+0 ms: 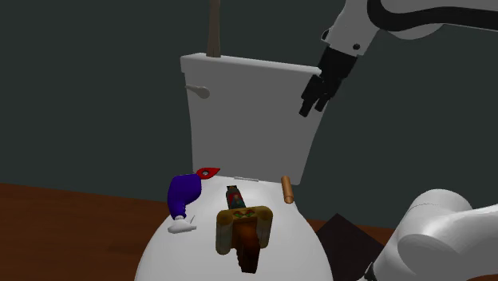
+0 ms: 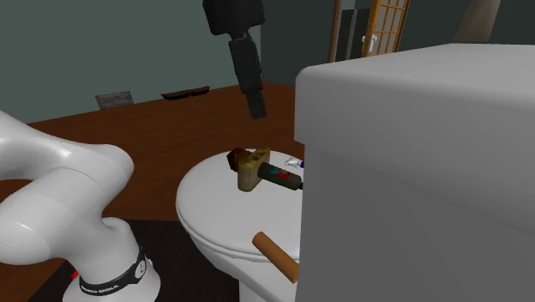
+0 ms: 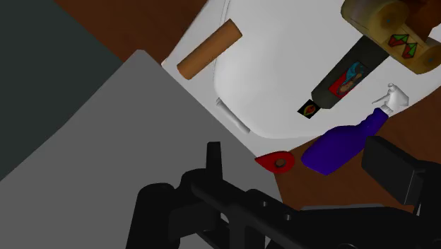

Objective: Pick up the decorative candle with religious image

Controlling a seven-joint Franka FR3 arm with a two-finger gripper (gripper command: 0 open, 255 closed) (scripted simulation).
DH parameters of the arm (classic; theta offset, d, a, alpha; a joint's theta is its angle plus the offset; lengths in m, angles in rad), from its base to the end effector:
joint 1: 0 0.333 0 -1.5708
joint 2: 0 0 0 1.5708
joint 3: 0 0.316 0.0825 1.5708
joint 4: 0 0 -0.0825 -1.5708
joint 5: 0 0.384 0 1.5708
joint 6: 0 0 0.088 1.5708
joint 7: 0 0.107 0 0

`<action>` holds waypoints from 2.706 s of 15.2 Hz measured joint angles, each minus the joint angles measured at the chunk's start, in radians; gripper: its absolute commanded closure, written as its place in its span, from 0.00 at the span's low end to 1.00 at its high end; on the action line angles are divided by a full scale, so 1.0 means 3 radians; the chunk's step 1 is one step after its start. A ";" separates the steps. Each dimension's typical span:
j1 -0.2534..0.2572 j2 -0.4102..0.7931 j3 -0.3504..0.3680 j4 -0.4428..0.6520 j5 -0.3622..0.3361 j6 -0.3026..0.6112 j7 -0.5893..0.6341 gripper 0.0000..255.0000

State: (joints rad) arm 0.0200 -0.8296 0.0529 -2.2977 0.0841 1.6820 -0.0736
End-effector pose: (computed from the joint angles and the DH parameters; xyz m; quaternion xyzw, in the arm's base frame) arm 0.3034 0.0372 0.6423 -0.9919 -0.0661 -0.1065 0.0217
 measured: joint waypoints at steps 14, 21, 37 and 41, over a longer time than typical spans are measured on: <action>-0.0052 0.0429 0.0867 -0.0499 0.0501 0.0454 0.1381 0.00; -0.0098 0.1039 0.1401 -0.0506 0.0773 0.0836 0.2205 0.00; -0.0179 0.1825 0.1848 -0.0587 0.0843 0.1540 0.2827 1.00; -0.0181 0.1827 0.1847 -0.0587 0.0841 0.1543 0.2827 1.00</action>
State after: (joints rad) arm -0.0343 -0.2815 0.6071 -2.4738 0.3363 2.1447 0.7746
